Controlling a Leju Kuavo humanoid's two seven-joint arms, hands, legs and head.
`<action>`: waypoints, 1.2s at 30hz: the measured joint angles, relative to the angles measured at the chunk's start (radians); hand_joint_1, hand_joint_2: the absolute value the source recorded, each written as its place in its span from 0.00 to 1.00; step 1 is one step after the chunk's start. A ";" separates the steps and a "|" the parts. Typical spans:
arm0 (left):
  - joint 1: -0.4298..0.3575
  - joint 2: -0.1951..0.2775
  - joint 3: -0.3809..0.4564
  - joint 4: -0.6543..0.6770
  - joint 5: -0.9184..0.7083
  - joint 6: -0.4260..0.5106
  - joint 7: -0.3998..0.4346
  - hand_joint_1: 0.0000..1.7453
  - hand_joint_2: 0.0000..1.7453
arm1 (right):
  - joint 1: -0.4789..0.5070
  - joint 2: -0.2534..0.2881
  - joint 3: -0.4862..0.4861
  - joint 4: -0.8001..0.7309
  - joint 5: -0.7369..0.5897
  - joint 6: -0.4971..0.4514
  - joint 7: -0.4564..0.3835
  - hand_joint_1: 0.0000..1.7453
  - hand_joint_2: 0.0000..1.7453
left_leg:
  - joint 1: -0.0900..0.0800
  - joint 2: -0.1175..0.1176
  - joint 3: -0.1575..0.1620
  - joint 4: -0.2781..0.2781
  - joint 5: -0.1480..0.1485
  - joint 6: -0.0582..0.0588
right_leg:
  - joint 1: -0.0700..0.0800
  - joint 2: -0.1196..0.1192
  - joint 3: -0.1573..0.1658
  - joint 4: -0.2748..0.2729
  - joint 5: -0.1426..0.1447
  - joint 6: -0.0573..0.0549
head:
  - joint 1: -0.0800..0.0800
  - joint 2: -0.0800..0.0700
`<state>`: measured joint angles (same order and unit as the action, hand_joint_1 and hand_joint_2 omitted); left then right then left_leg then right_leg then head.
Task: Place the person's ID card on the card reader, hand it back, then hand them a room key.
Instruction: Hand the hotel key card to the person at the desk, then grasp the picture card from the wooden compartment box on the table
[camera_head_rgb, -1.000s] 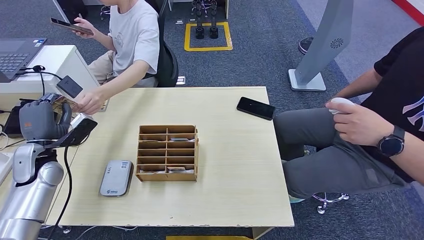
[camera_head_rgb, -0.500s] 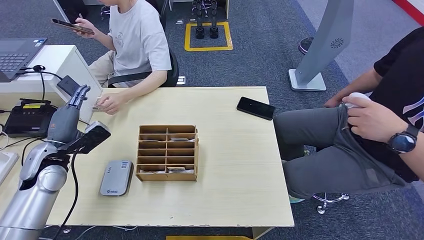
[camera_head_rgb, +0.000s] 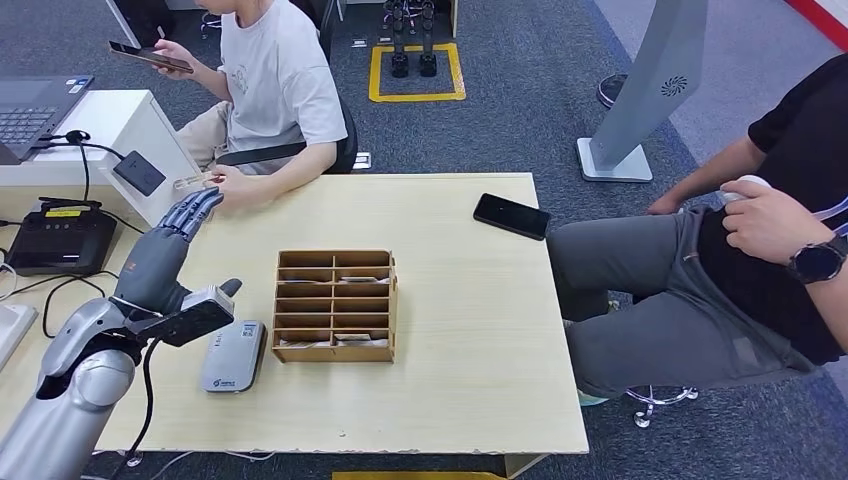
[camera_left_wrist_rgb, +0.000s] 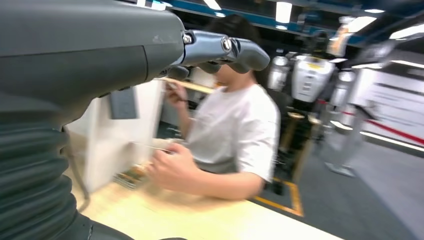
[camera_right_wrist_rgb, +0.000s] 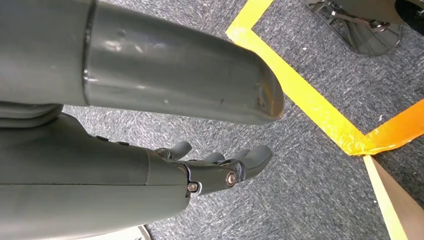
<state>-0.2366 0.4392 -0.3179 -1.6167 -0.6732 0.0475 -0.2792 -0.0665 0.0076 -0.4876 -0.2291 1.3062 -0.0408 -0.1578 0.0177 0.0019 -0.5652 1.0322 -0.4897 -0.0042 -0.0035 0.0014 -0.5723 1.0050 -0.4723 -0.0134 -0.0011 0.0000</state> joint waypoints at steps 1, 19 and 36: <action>0.008 0.003 -0.013 -0.019 0.006 -0.011 -0.011 0.00 1.00 | 0.000 0.000 0.002 0.000 -0.004 0.000 0.000 0.00 0.00 | 0.000 0.000 0.000 0.000 0.000 0.000 | 0.000 0.000 0.000 0.000 0.000 0.000 | 0.000 0.000; 0.036 0.030 -0.203 -0.098 -0.101 -0.011 -0.023 0.00 1.00 | 0.000 -0.001 0.027 -0.012 -0.014 0.012 0.005 0.00 0.00 | 0.000 0.000 0.000 0.000 0.000 0.000 | 0.000 0.000 0.000 0.000 0.000 0.000 | 0.000 0.000; 0.036 -0.006 -0.253 -0.063 -0.159 0.060 0.059 0.00 1.00 | -0.002 -0.001 0.050 -0.017 -0.017 0.014 0.011 0.00 0.00 | 0.000 0.000 0.000 0.000 0.000 0.000 | 0.000 0.000 -0.001 0.000 0.000 0.000 | 0.000 0.000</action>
<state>-0.2011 0.4329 -0.5706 -1.6793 -0.8322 0.1077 -0.2202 -0.0682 0.0065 -0.4375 -0.2464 1.2888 -0.0272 -0.1468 0.0177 0.0017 -0.5657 1.0322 -0.4897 -0.0042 -0.0035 0.0014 -0.5730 1.0049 -0.4720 -0.0132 -0.0012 0.0000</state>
